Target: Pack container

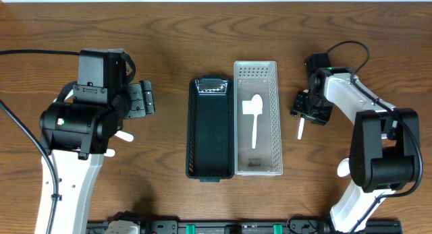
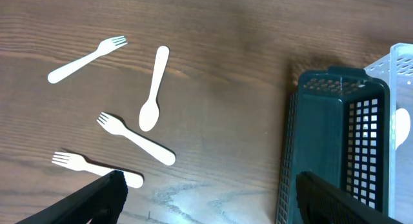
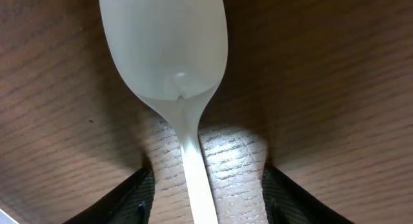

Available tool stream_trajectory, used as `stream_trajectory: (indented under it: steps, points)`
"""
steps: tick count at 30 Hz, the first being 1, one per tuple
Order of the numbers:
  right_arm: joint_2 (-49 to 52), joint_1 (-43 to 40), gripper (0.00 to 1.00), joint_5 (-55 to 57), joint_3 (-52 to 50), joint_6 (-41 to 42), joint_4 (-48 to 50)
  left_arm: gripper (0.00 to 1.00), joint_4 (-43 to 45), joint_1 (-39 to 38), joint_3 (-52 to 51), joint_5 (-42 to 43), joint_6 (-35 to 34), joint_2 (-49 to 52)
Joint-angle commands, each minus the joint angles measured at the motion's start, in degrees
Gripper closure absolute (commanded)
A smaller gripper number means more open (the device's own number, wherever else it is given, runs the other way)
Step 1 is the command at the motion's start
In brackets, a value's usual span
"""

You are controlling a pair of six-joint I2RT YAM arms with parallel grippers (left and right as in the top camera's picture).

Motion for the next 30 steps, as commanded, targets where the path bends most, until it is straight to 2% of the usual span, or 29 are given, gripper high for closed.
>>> stream_trajectory:
  steps: [1, 6, 10, 16, 26, 30]
  points:
    - [2.4, -0.5, 0.53, -0.2, -0.1, -0.2, 0.1, 0.14, -0.1, 0.3, -0.2, -0.5, -0.2, 0.1]
    - [2.4, -0.5, 0.83, -0.3, -0.1, -0.2, 0.3, 0.14, -0.1, 0.3, -0.2, -0.5, -0.2, 0.1]
    - [2.4, -0.5, 0.99, -0.3, -0.1, -0.2, 0.2, 0.14, -0.1, 0.3, -0.2, -0.5, -0.3, 0.1]
    - [2.1, 0.1, 0.99, -0.7, 4.6, -2.0, -3.0, 0.14, -0.1, 0.3, -0.2, -0.5, -0.2, 0.1]
    - [-3.3, 5.3, 0.99, 0.0, 32.2, -5.1, -17.0, 0.14, -0.1, 0.3, -0.2, -0.5, -0.2, 0.1]
    - [-3.8, 10.5, 0.99, 0.0, 36.4, -4.4, -19.7, 0.14, -0.1, 0.3, -0.2, -0.5, -0.3, 0.1]
